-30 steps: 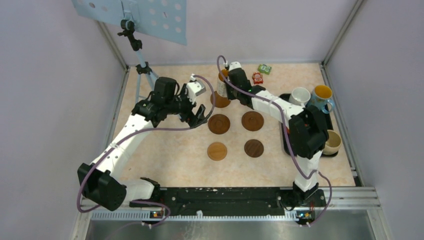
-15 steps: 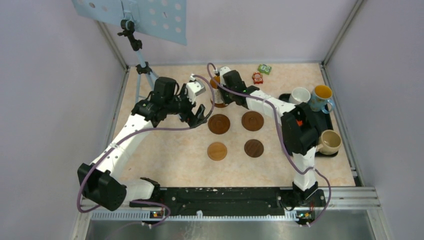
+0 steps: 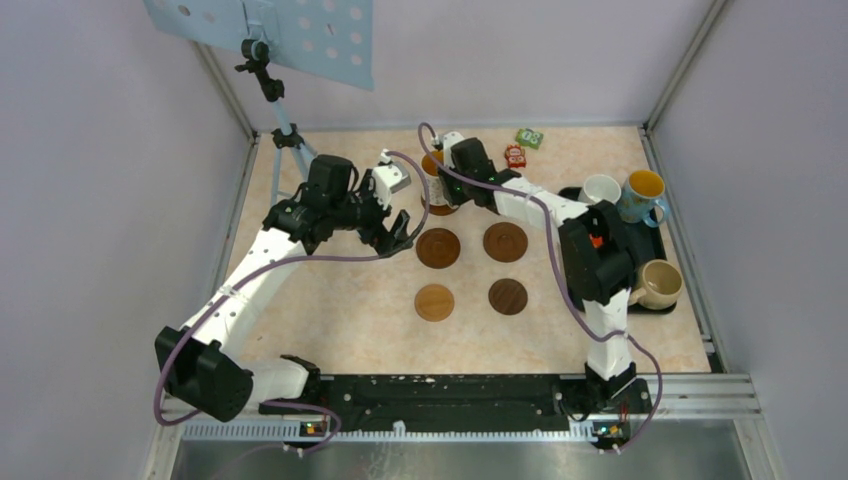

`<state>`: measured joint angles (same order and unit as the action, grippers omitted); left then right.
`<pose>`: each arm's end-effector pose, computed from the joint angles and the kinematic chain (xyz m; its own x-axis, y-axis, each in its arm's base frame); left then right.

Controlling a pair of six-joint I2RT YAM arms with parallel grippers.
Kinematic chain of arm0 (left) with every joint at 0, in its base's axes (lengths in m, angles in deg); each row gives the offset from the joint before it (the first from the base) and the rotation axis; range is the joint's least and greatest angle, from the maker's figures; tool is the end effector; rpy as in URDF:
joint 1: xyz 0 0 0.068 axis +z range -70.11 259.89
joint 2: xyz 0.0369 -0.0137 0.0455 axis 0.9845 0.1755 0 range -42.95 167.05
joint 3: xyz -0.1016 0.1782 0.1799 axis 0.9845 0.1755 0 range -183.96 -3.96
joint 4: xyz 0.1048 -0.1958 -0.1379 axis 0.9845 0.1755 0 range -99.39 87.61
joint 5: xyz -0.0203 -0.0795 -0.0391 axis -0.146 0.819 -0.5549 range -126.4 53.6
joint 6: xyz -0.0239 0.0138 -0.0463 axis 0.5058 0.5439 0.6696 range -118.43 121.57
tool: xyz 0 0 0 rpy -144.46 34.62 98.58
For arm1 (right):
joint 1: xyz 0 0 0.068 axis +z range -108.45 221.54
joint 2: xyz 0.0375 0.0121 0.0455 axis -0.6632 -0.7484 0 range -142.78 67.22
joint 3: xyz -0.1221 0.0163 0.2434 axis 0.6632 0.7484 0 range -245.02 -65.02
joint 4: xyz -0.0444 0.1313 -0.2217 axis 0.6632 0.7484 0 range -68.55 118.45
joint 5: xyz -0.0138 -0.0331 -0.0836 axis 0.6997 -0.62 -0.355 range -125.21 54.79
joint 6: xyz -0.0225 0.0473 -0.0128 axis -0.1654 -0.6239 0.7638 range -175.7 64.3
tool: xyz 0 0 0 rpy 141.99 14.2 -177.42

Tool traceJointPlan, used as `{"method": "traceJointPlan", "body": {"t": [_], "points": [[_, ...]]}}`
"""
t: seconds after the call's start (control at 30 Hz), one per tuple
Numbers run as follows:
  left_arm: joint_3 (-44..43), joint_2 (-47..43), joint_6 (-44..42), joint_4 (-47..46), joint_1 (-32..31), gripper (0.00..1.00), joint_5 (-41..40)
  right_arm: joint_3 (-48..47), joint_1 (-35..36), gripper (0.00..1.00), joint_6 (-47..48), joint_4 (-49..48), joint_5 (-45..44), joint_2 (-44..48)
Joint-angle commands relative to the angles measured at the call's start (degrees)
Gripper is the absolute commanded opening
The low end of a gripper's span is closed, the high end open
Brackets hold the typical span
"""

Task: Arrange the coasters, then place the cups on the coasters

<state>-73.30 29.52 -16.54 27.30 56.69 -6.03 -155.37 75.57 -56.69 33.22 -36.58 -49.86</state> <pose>0.2399 -0.1223 0.3447 -0.3429 0.4387 -0.8307 0.8452 0.5300 -0.0690 0.3915 0.2633 0.2237 -0.5252 -0.3339 -0.7827 -0.5349 0.8449 -0.0014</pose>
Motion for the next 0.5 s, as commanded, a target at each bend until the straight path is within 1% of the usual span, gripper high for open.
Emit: {"method": "traceJointPlan", "body": {"t": [0.0,0.07,0.47], "points": [[-1.2,-1.5,-0.3,-0.5,0.4,0.99,0.0,-3.8,-0.7,0.00,0.7,-9.3,0.7,1.3],[-1.2,-1.3,-0.3,-0.6,0.4,0.99,-0.1,-3.5,-1.1,0.00,2.3,-9.2,0.9,1.1],[-1.2,-0.9,-0.5,-0.7,0.4,0.99,-0.3,-1.9,-1.6,0.00,2.9,-9.2,0.9,0.6]]}}
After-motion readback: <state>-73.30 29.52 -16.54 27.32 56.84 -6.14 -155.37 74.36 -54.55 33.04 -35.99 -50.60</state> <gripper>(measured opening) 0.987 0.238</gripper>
